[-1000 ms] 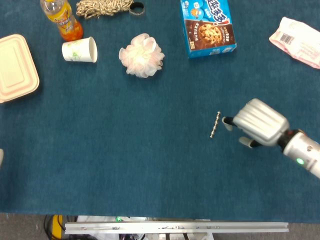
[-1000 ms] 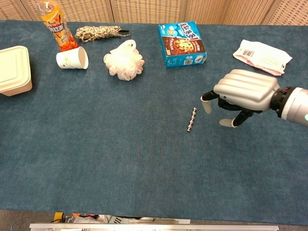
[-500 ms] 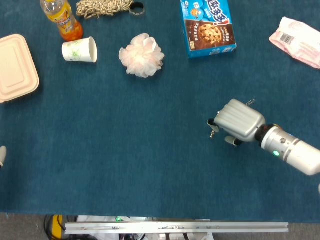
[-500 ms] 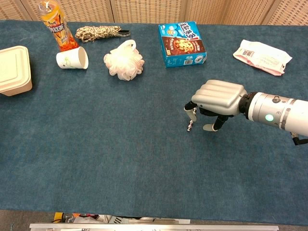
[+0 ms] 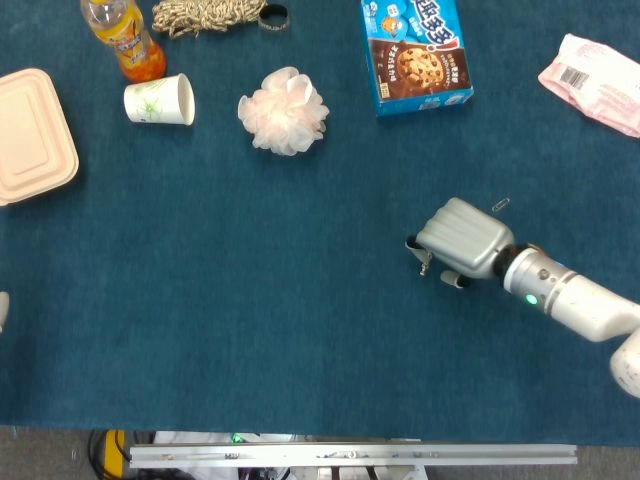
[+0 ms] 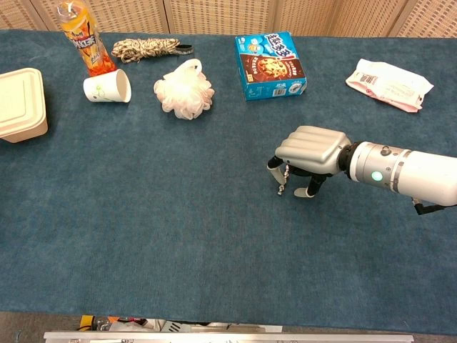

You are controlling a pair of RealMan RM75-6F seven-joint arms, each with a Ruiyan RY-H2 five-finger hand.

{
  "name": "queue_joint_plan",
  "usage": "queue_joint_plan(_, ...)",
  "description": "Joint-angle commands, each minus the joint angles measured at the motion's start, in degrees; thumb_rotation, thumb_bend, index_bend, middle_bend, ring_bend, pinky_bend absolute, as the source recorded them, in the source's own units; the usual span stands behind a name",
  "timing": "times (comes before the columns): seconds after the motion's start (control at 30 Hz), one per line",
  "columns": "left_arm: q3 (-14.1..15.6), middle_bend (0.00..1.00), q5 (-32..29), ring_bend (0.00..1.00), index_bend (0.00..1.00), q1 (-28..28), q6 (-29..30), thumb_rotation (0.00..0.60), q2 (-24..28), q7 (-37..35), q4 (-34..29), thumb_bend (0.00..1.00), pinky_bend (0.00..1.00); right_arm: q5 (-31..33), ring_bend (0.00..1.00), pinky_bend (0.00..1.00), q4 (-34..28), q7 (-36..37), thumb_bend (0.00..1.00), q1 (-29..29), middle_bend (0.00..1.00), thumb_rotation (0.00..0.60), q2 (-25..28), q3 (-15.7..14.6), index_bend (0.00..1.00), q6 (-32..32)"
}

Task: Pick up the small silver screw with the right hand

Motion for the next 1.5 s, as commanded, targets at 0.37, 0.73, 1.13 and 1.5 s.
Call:
queue_joint_plan(0.37, -0.2, 0.13, -0.6, 0.13, 0.03, 0.1, -0.2, 0.6, 0.1, -0.8, 0.9, 0.32, 0.03, 2.2, 1.0, 1.0, 2.6, -0.3, 0.23, 1.9, 0.97, 0.6, -2.9, -0.7, 0.52, -0.1)
queue_joint_plan(0.73, -0.1, 0.13, -0.5, 0.13, 0.03, 0.3, 0.0, 0.6, -0.1, -1.9, 1.6, 0.32, 0.03, 4.0, 1.0, 1.0, 3.3, -0.9, 0.23, 2.6, 0.97, 0.6, -3.7, -1.7, 0.55, 0.4)
queue_joint_plan(1.13, -0.1, 0.13, -0.4, 0.13, 0.03, 0.5, 0.2, 0.6, -0.3, -2.7, 2.4, 0.32, 0.03, 5.7, 1.0, 1.0, 3.7, -1.4, 0.29, 3.1, 0.97, 0.6, -4.1, -2.3, 0.59, 1.1)
queue_joint_plan(1.5, -0.1, 0.13, -0.5, 0.13, 0.03, 0.5, 0.1, 0.6, -0.5, -3.0, 2.8, 0.32, 0.03, 6.5, 1.0, 1.0, 2.2, 1.6, 0.34, 0.8, 0.99, 0.6, -3.0, -2.1, 0.66, 5.6)
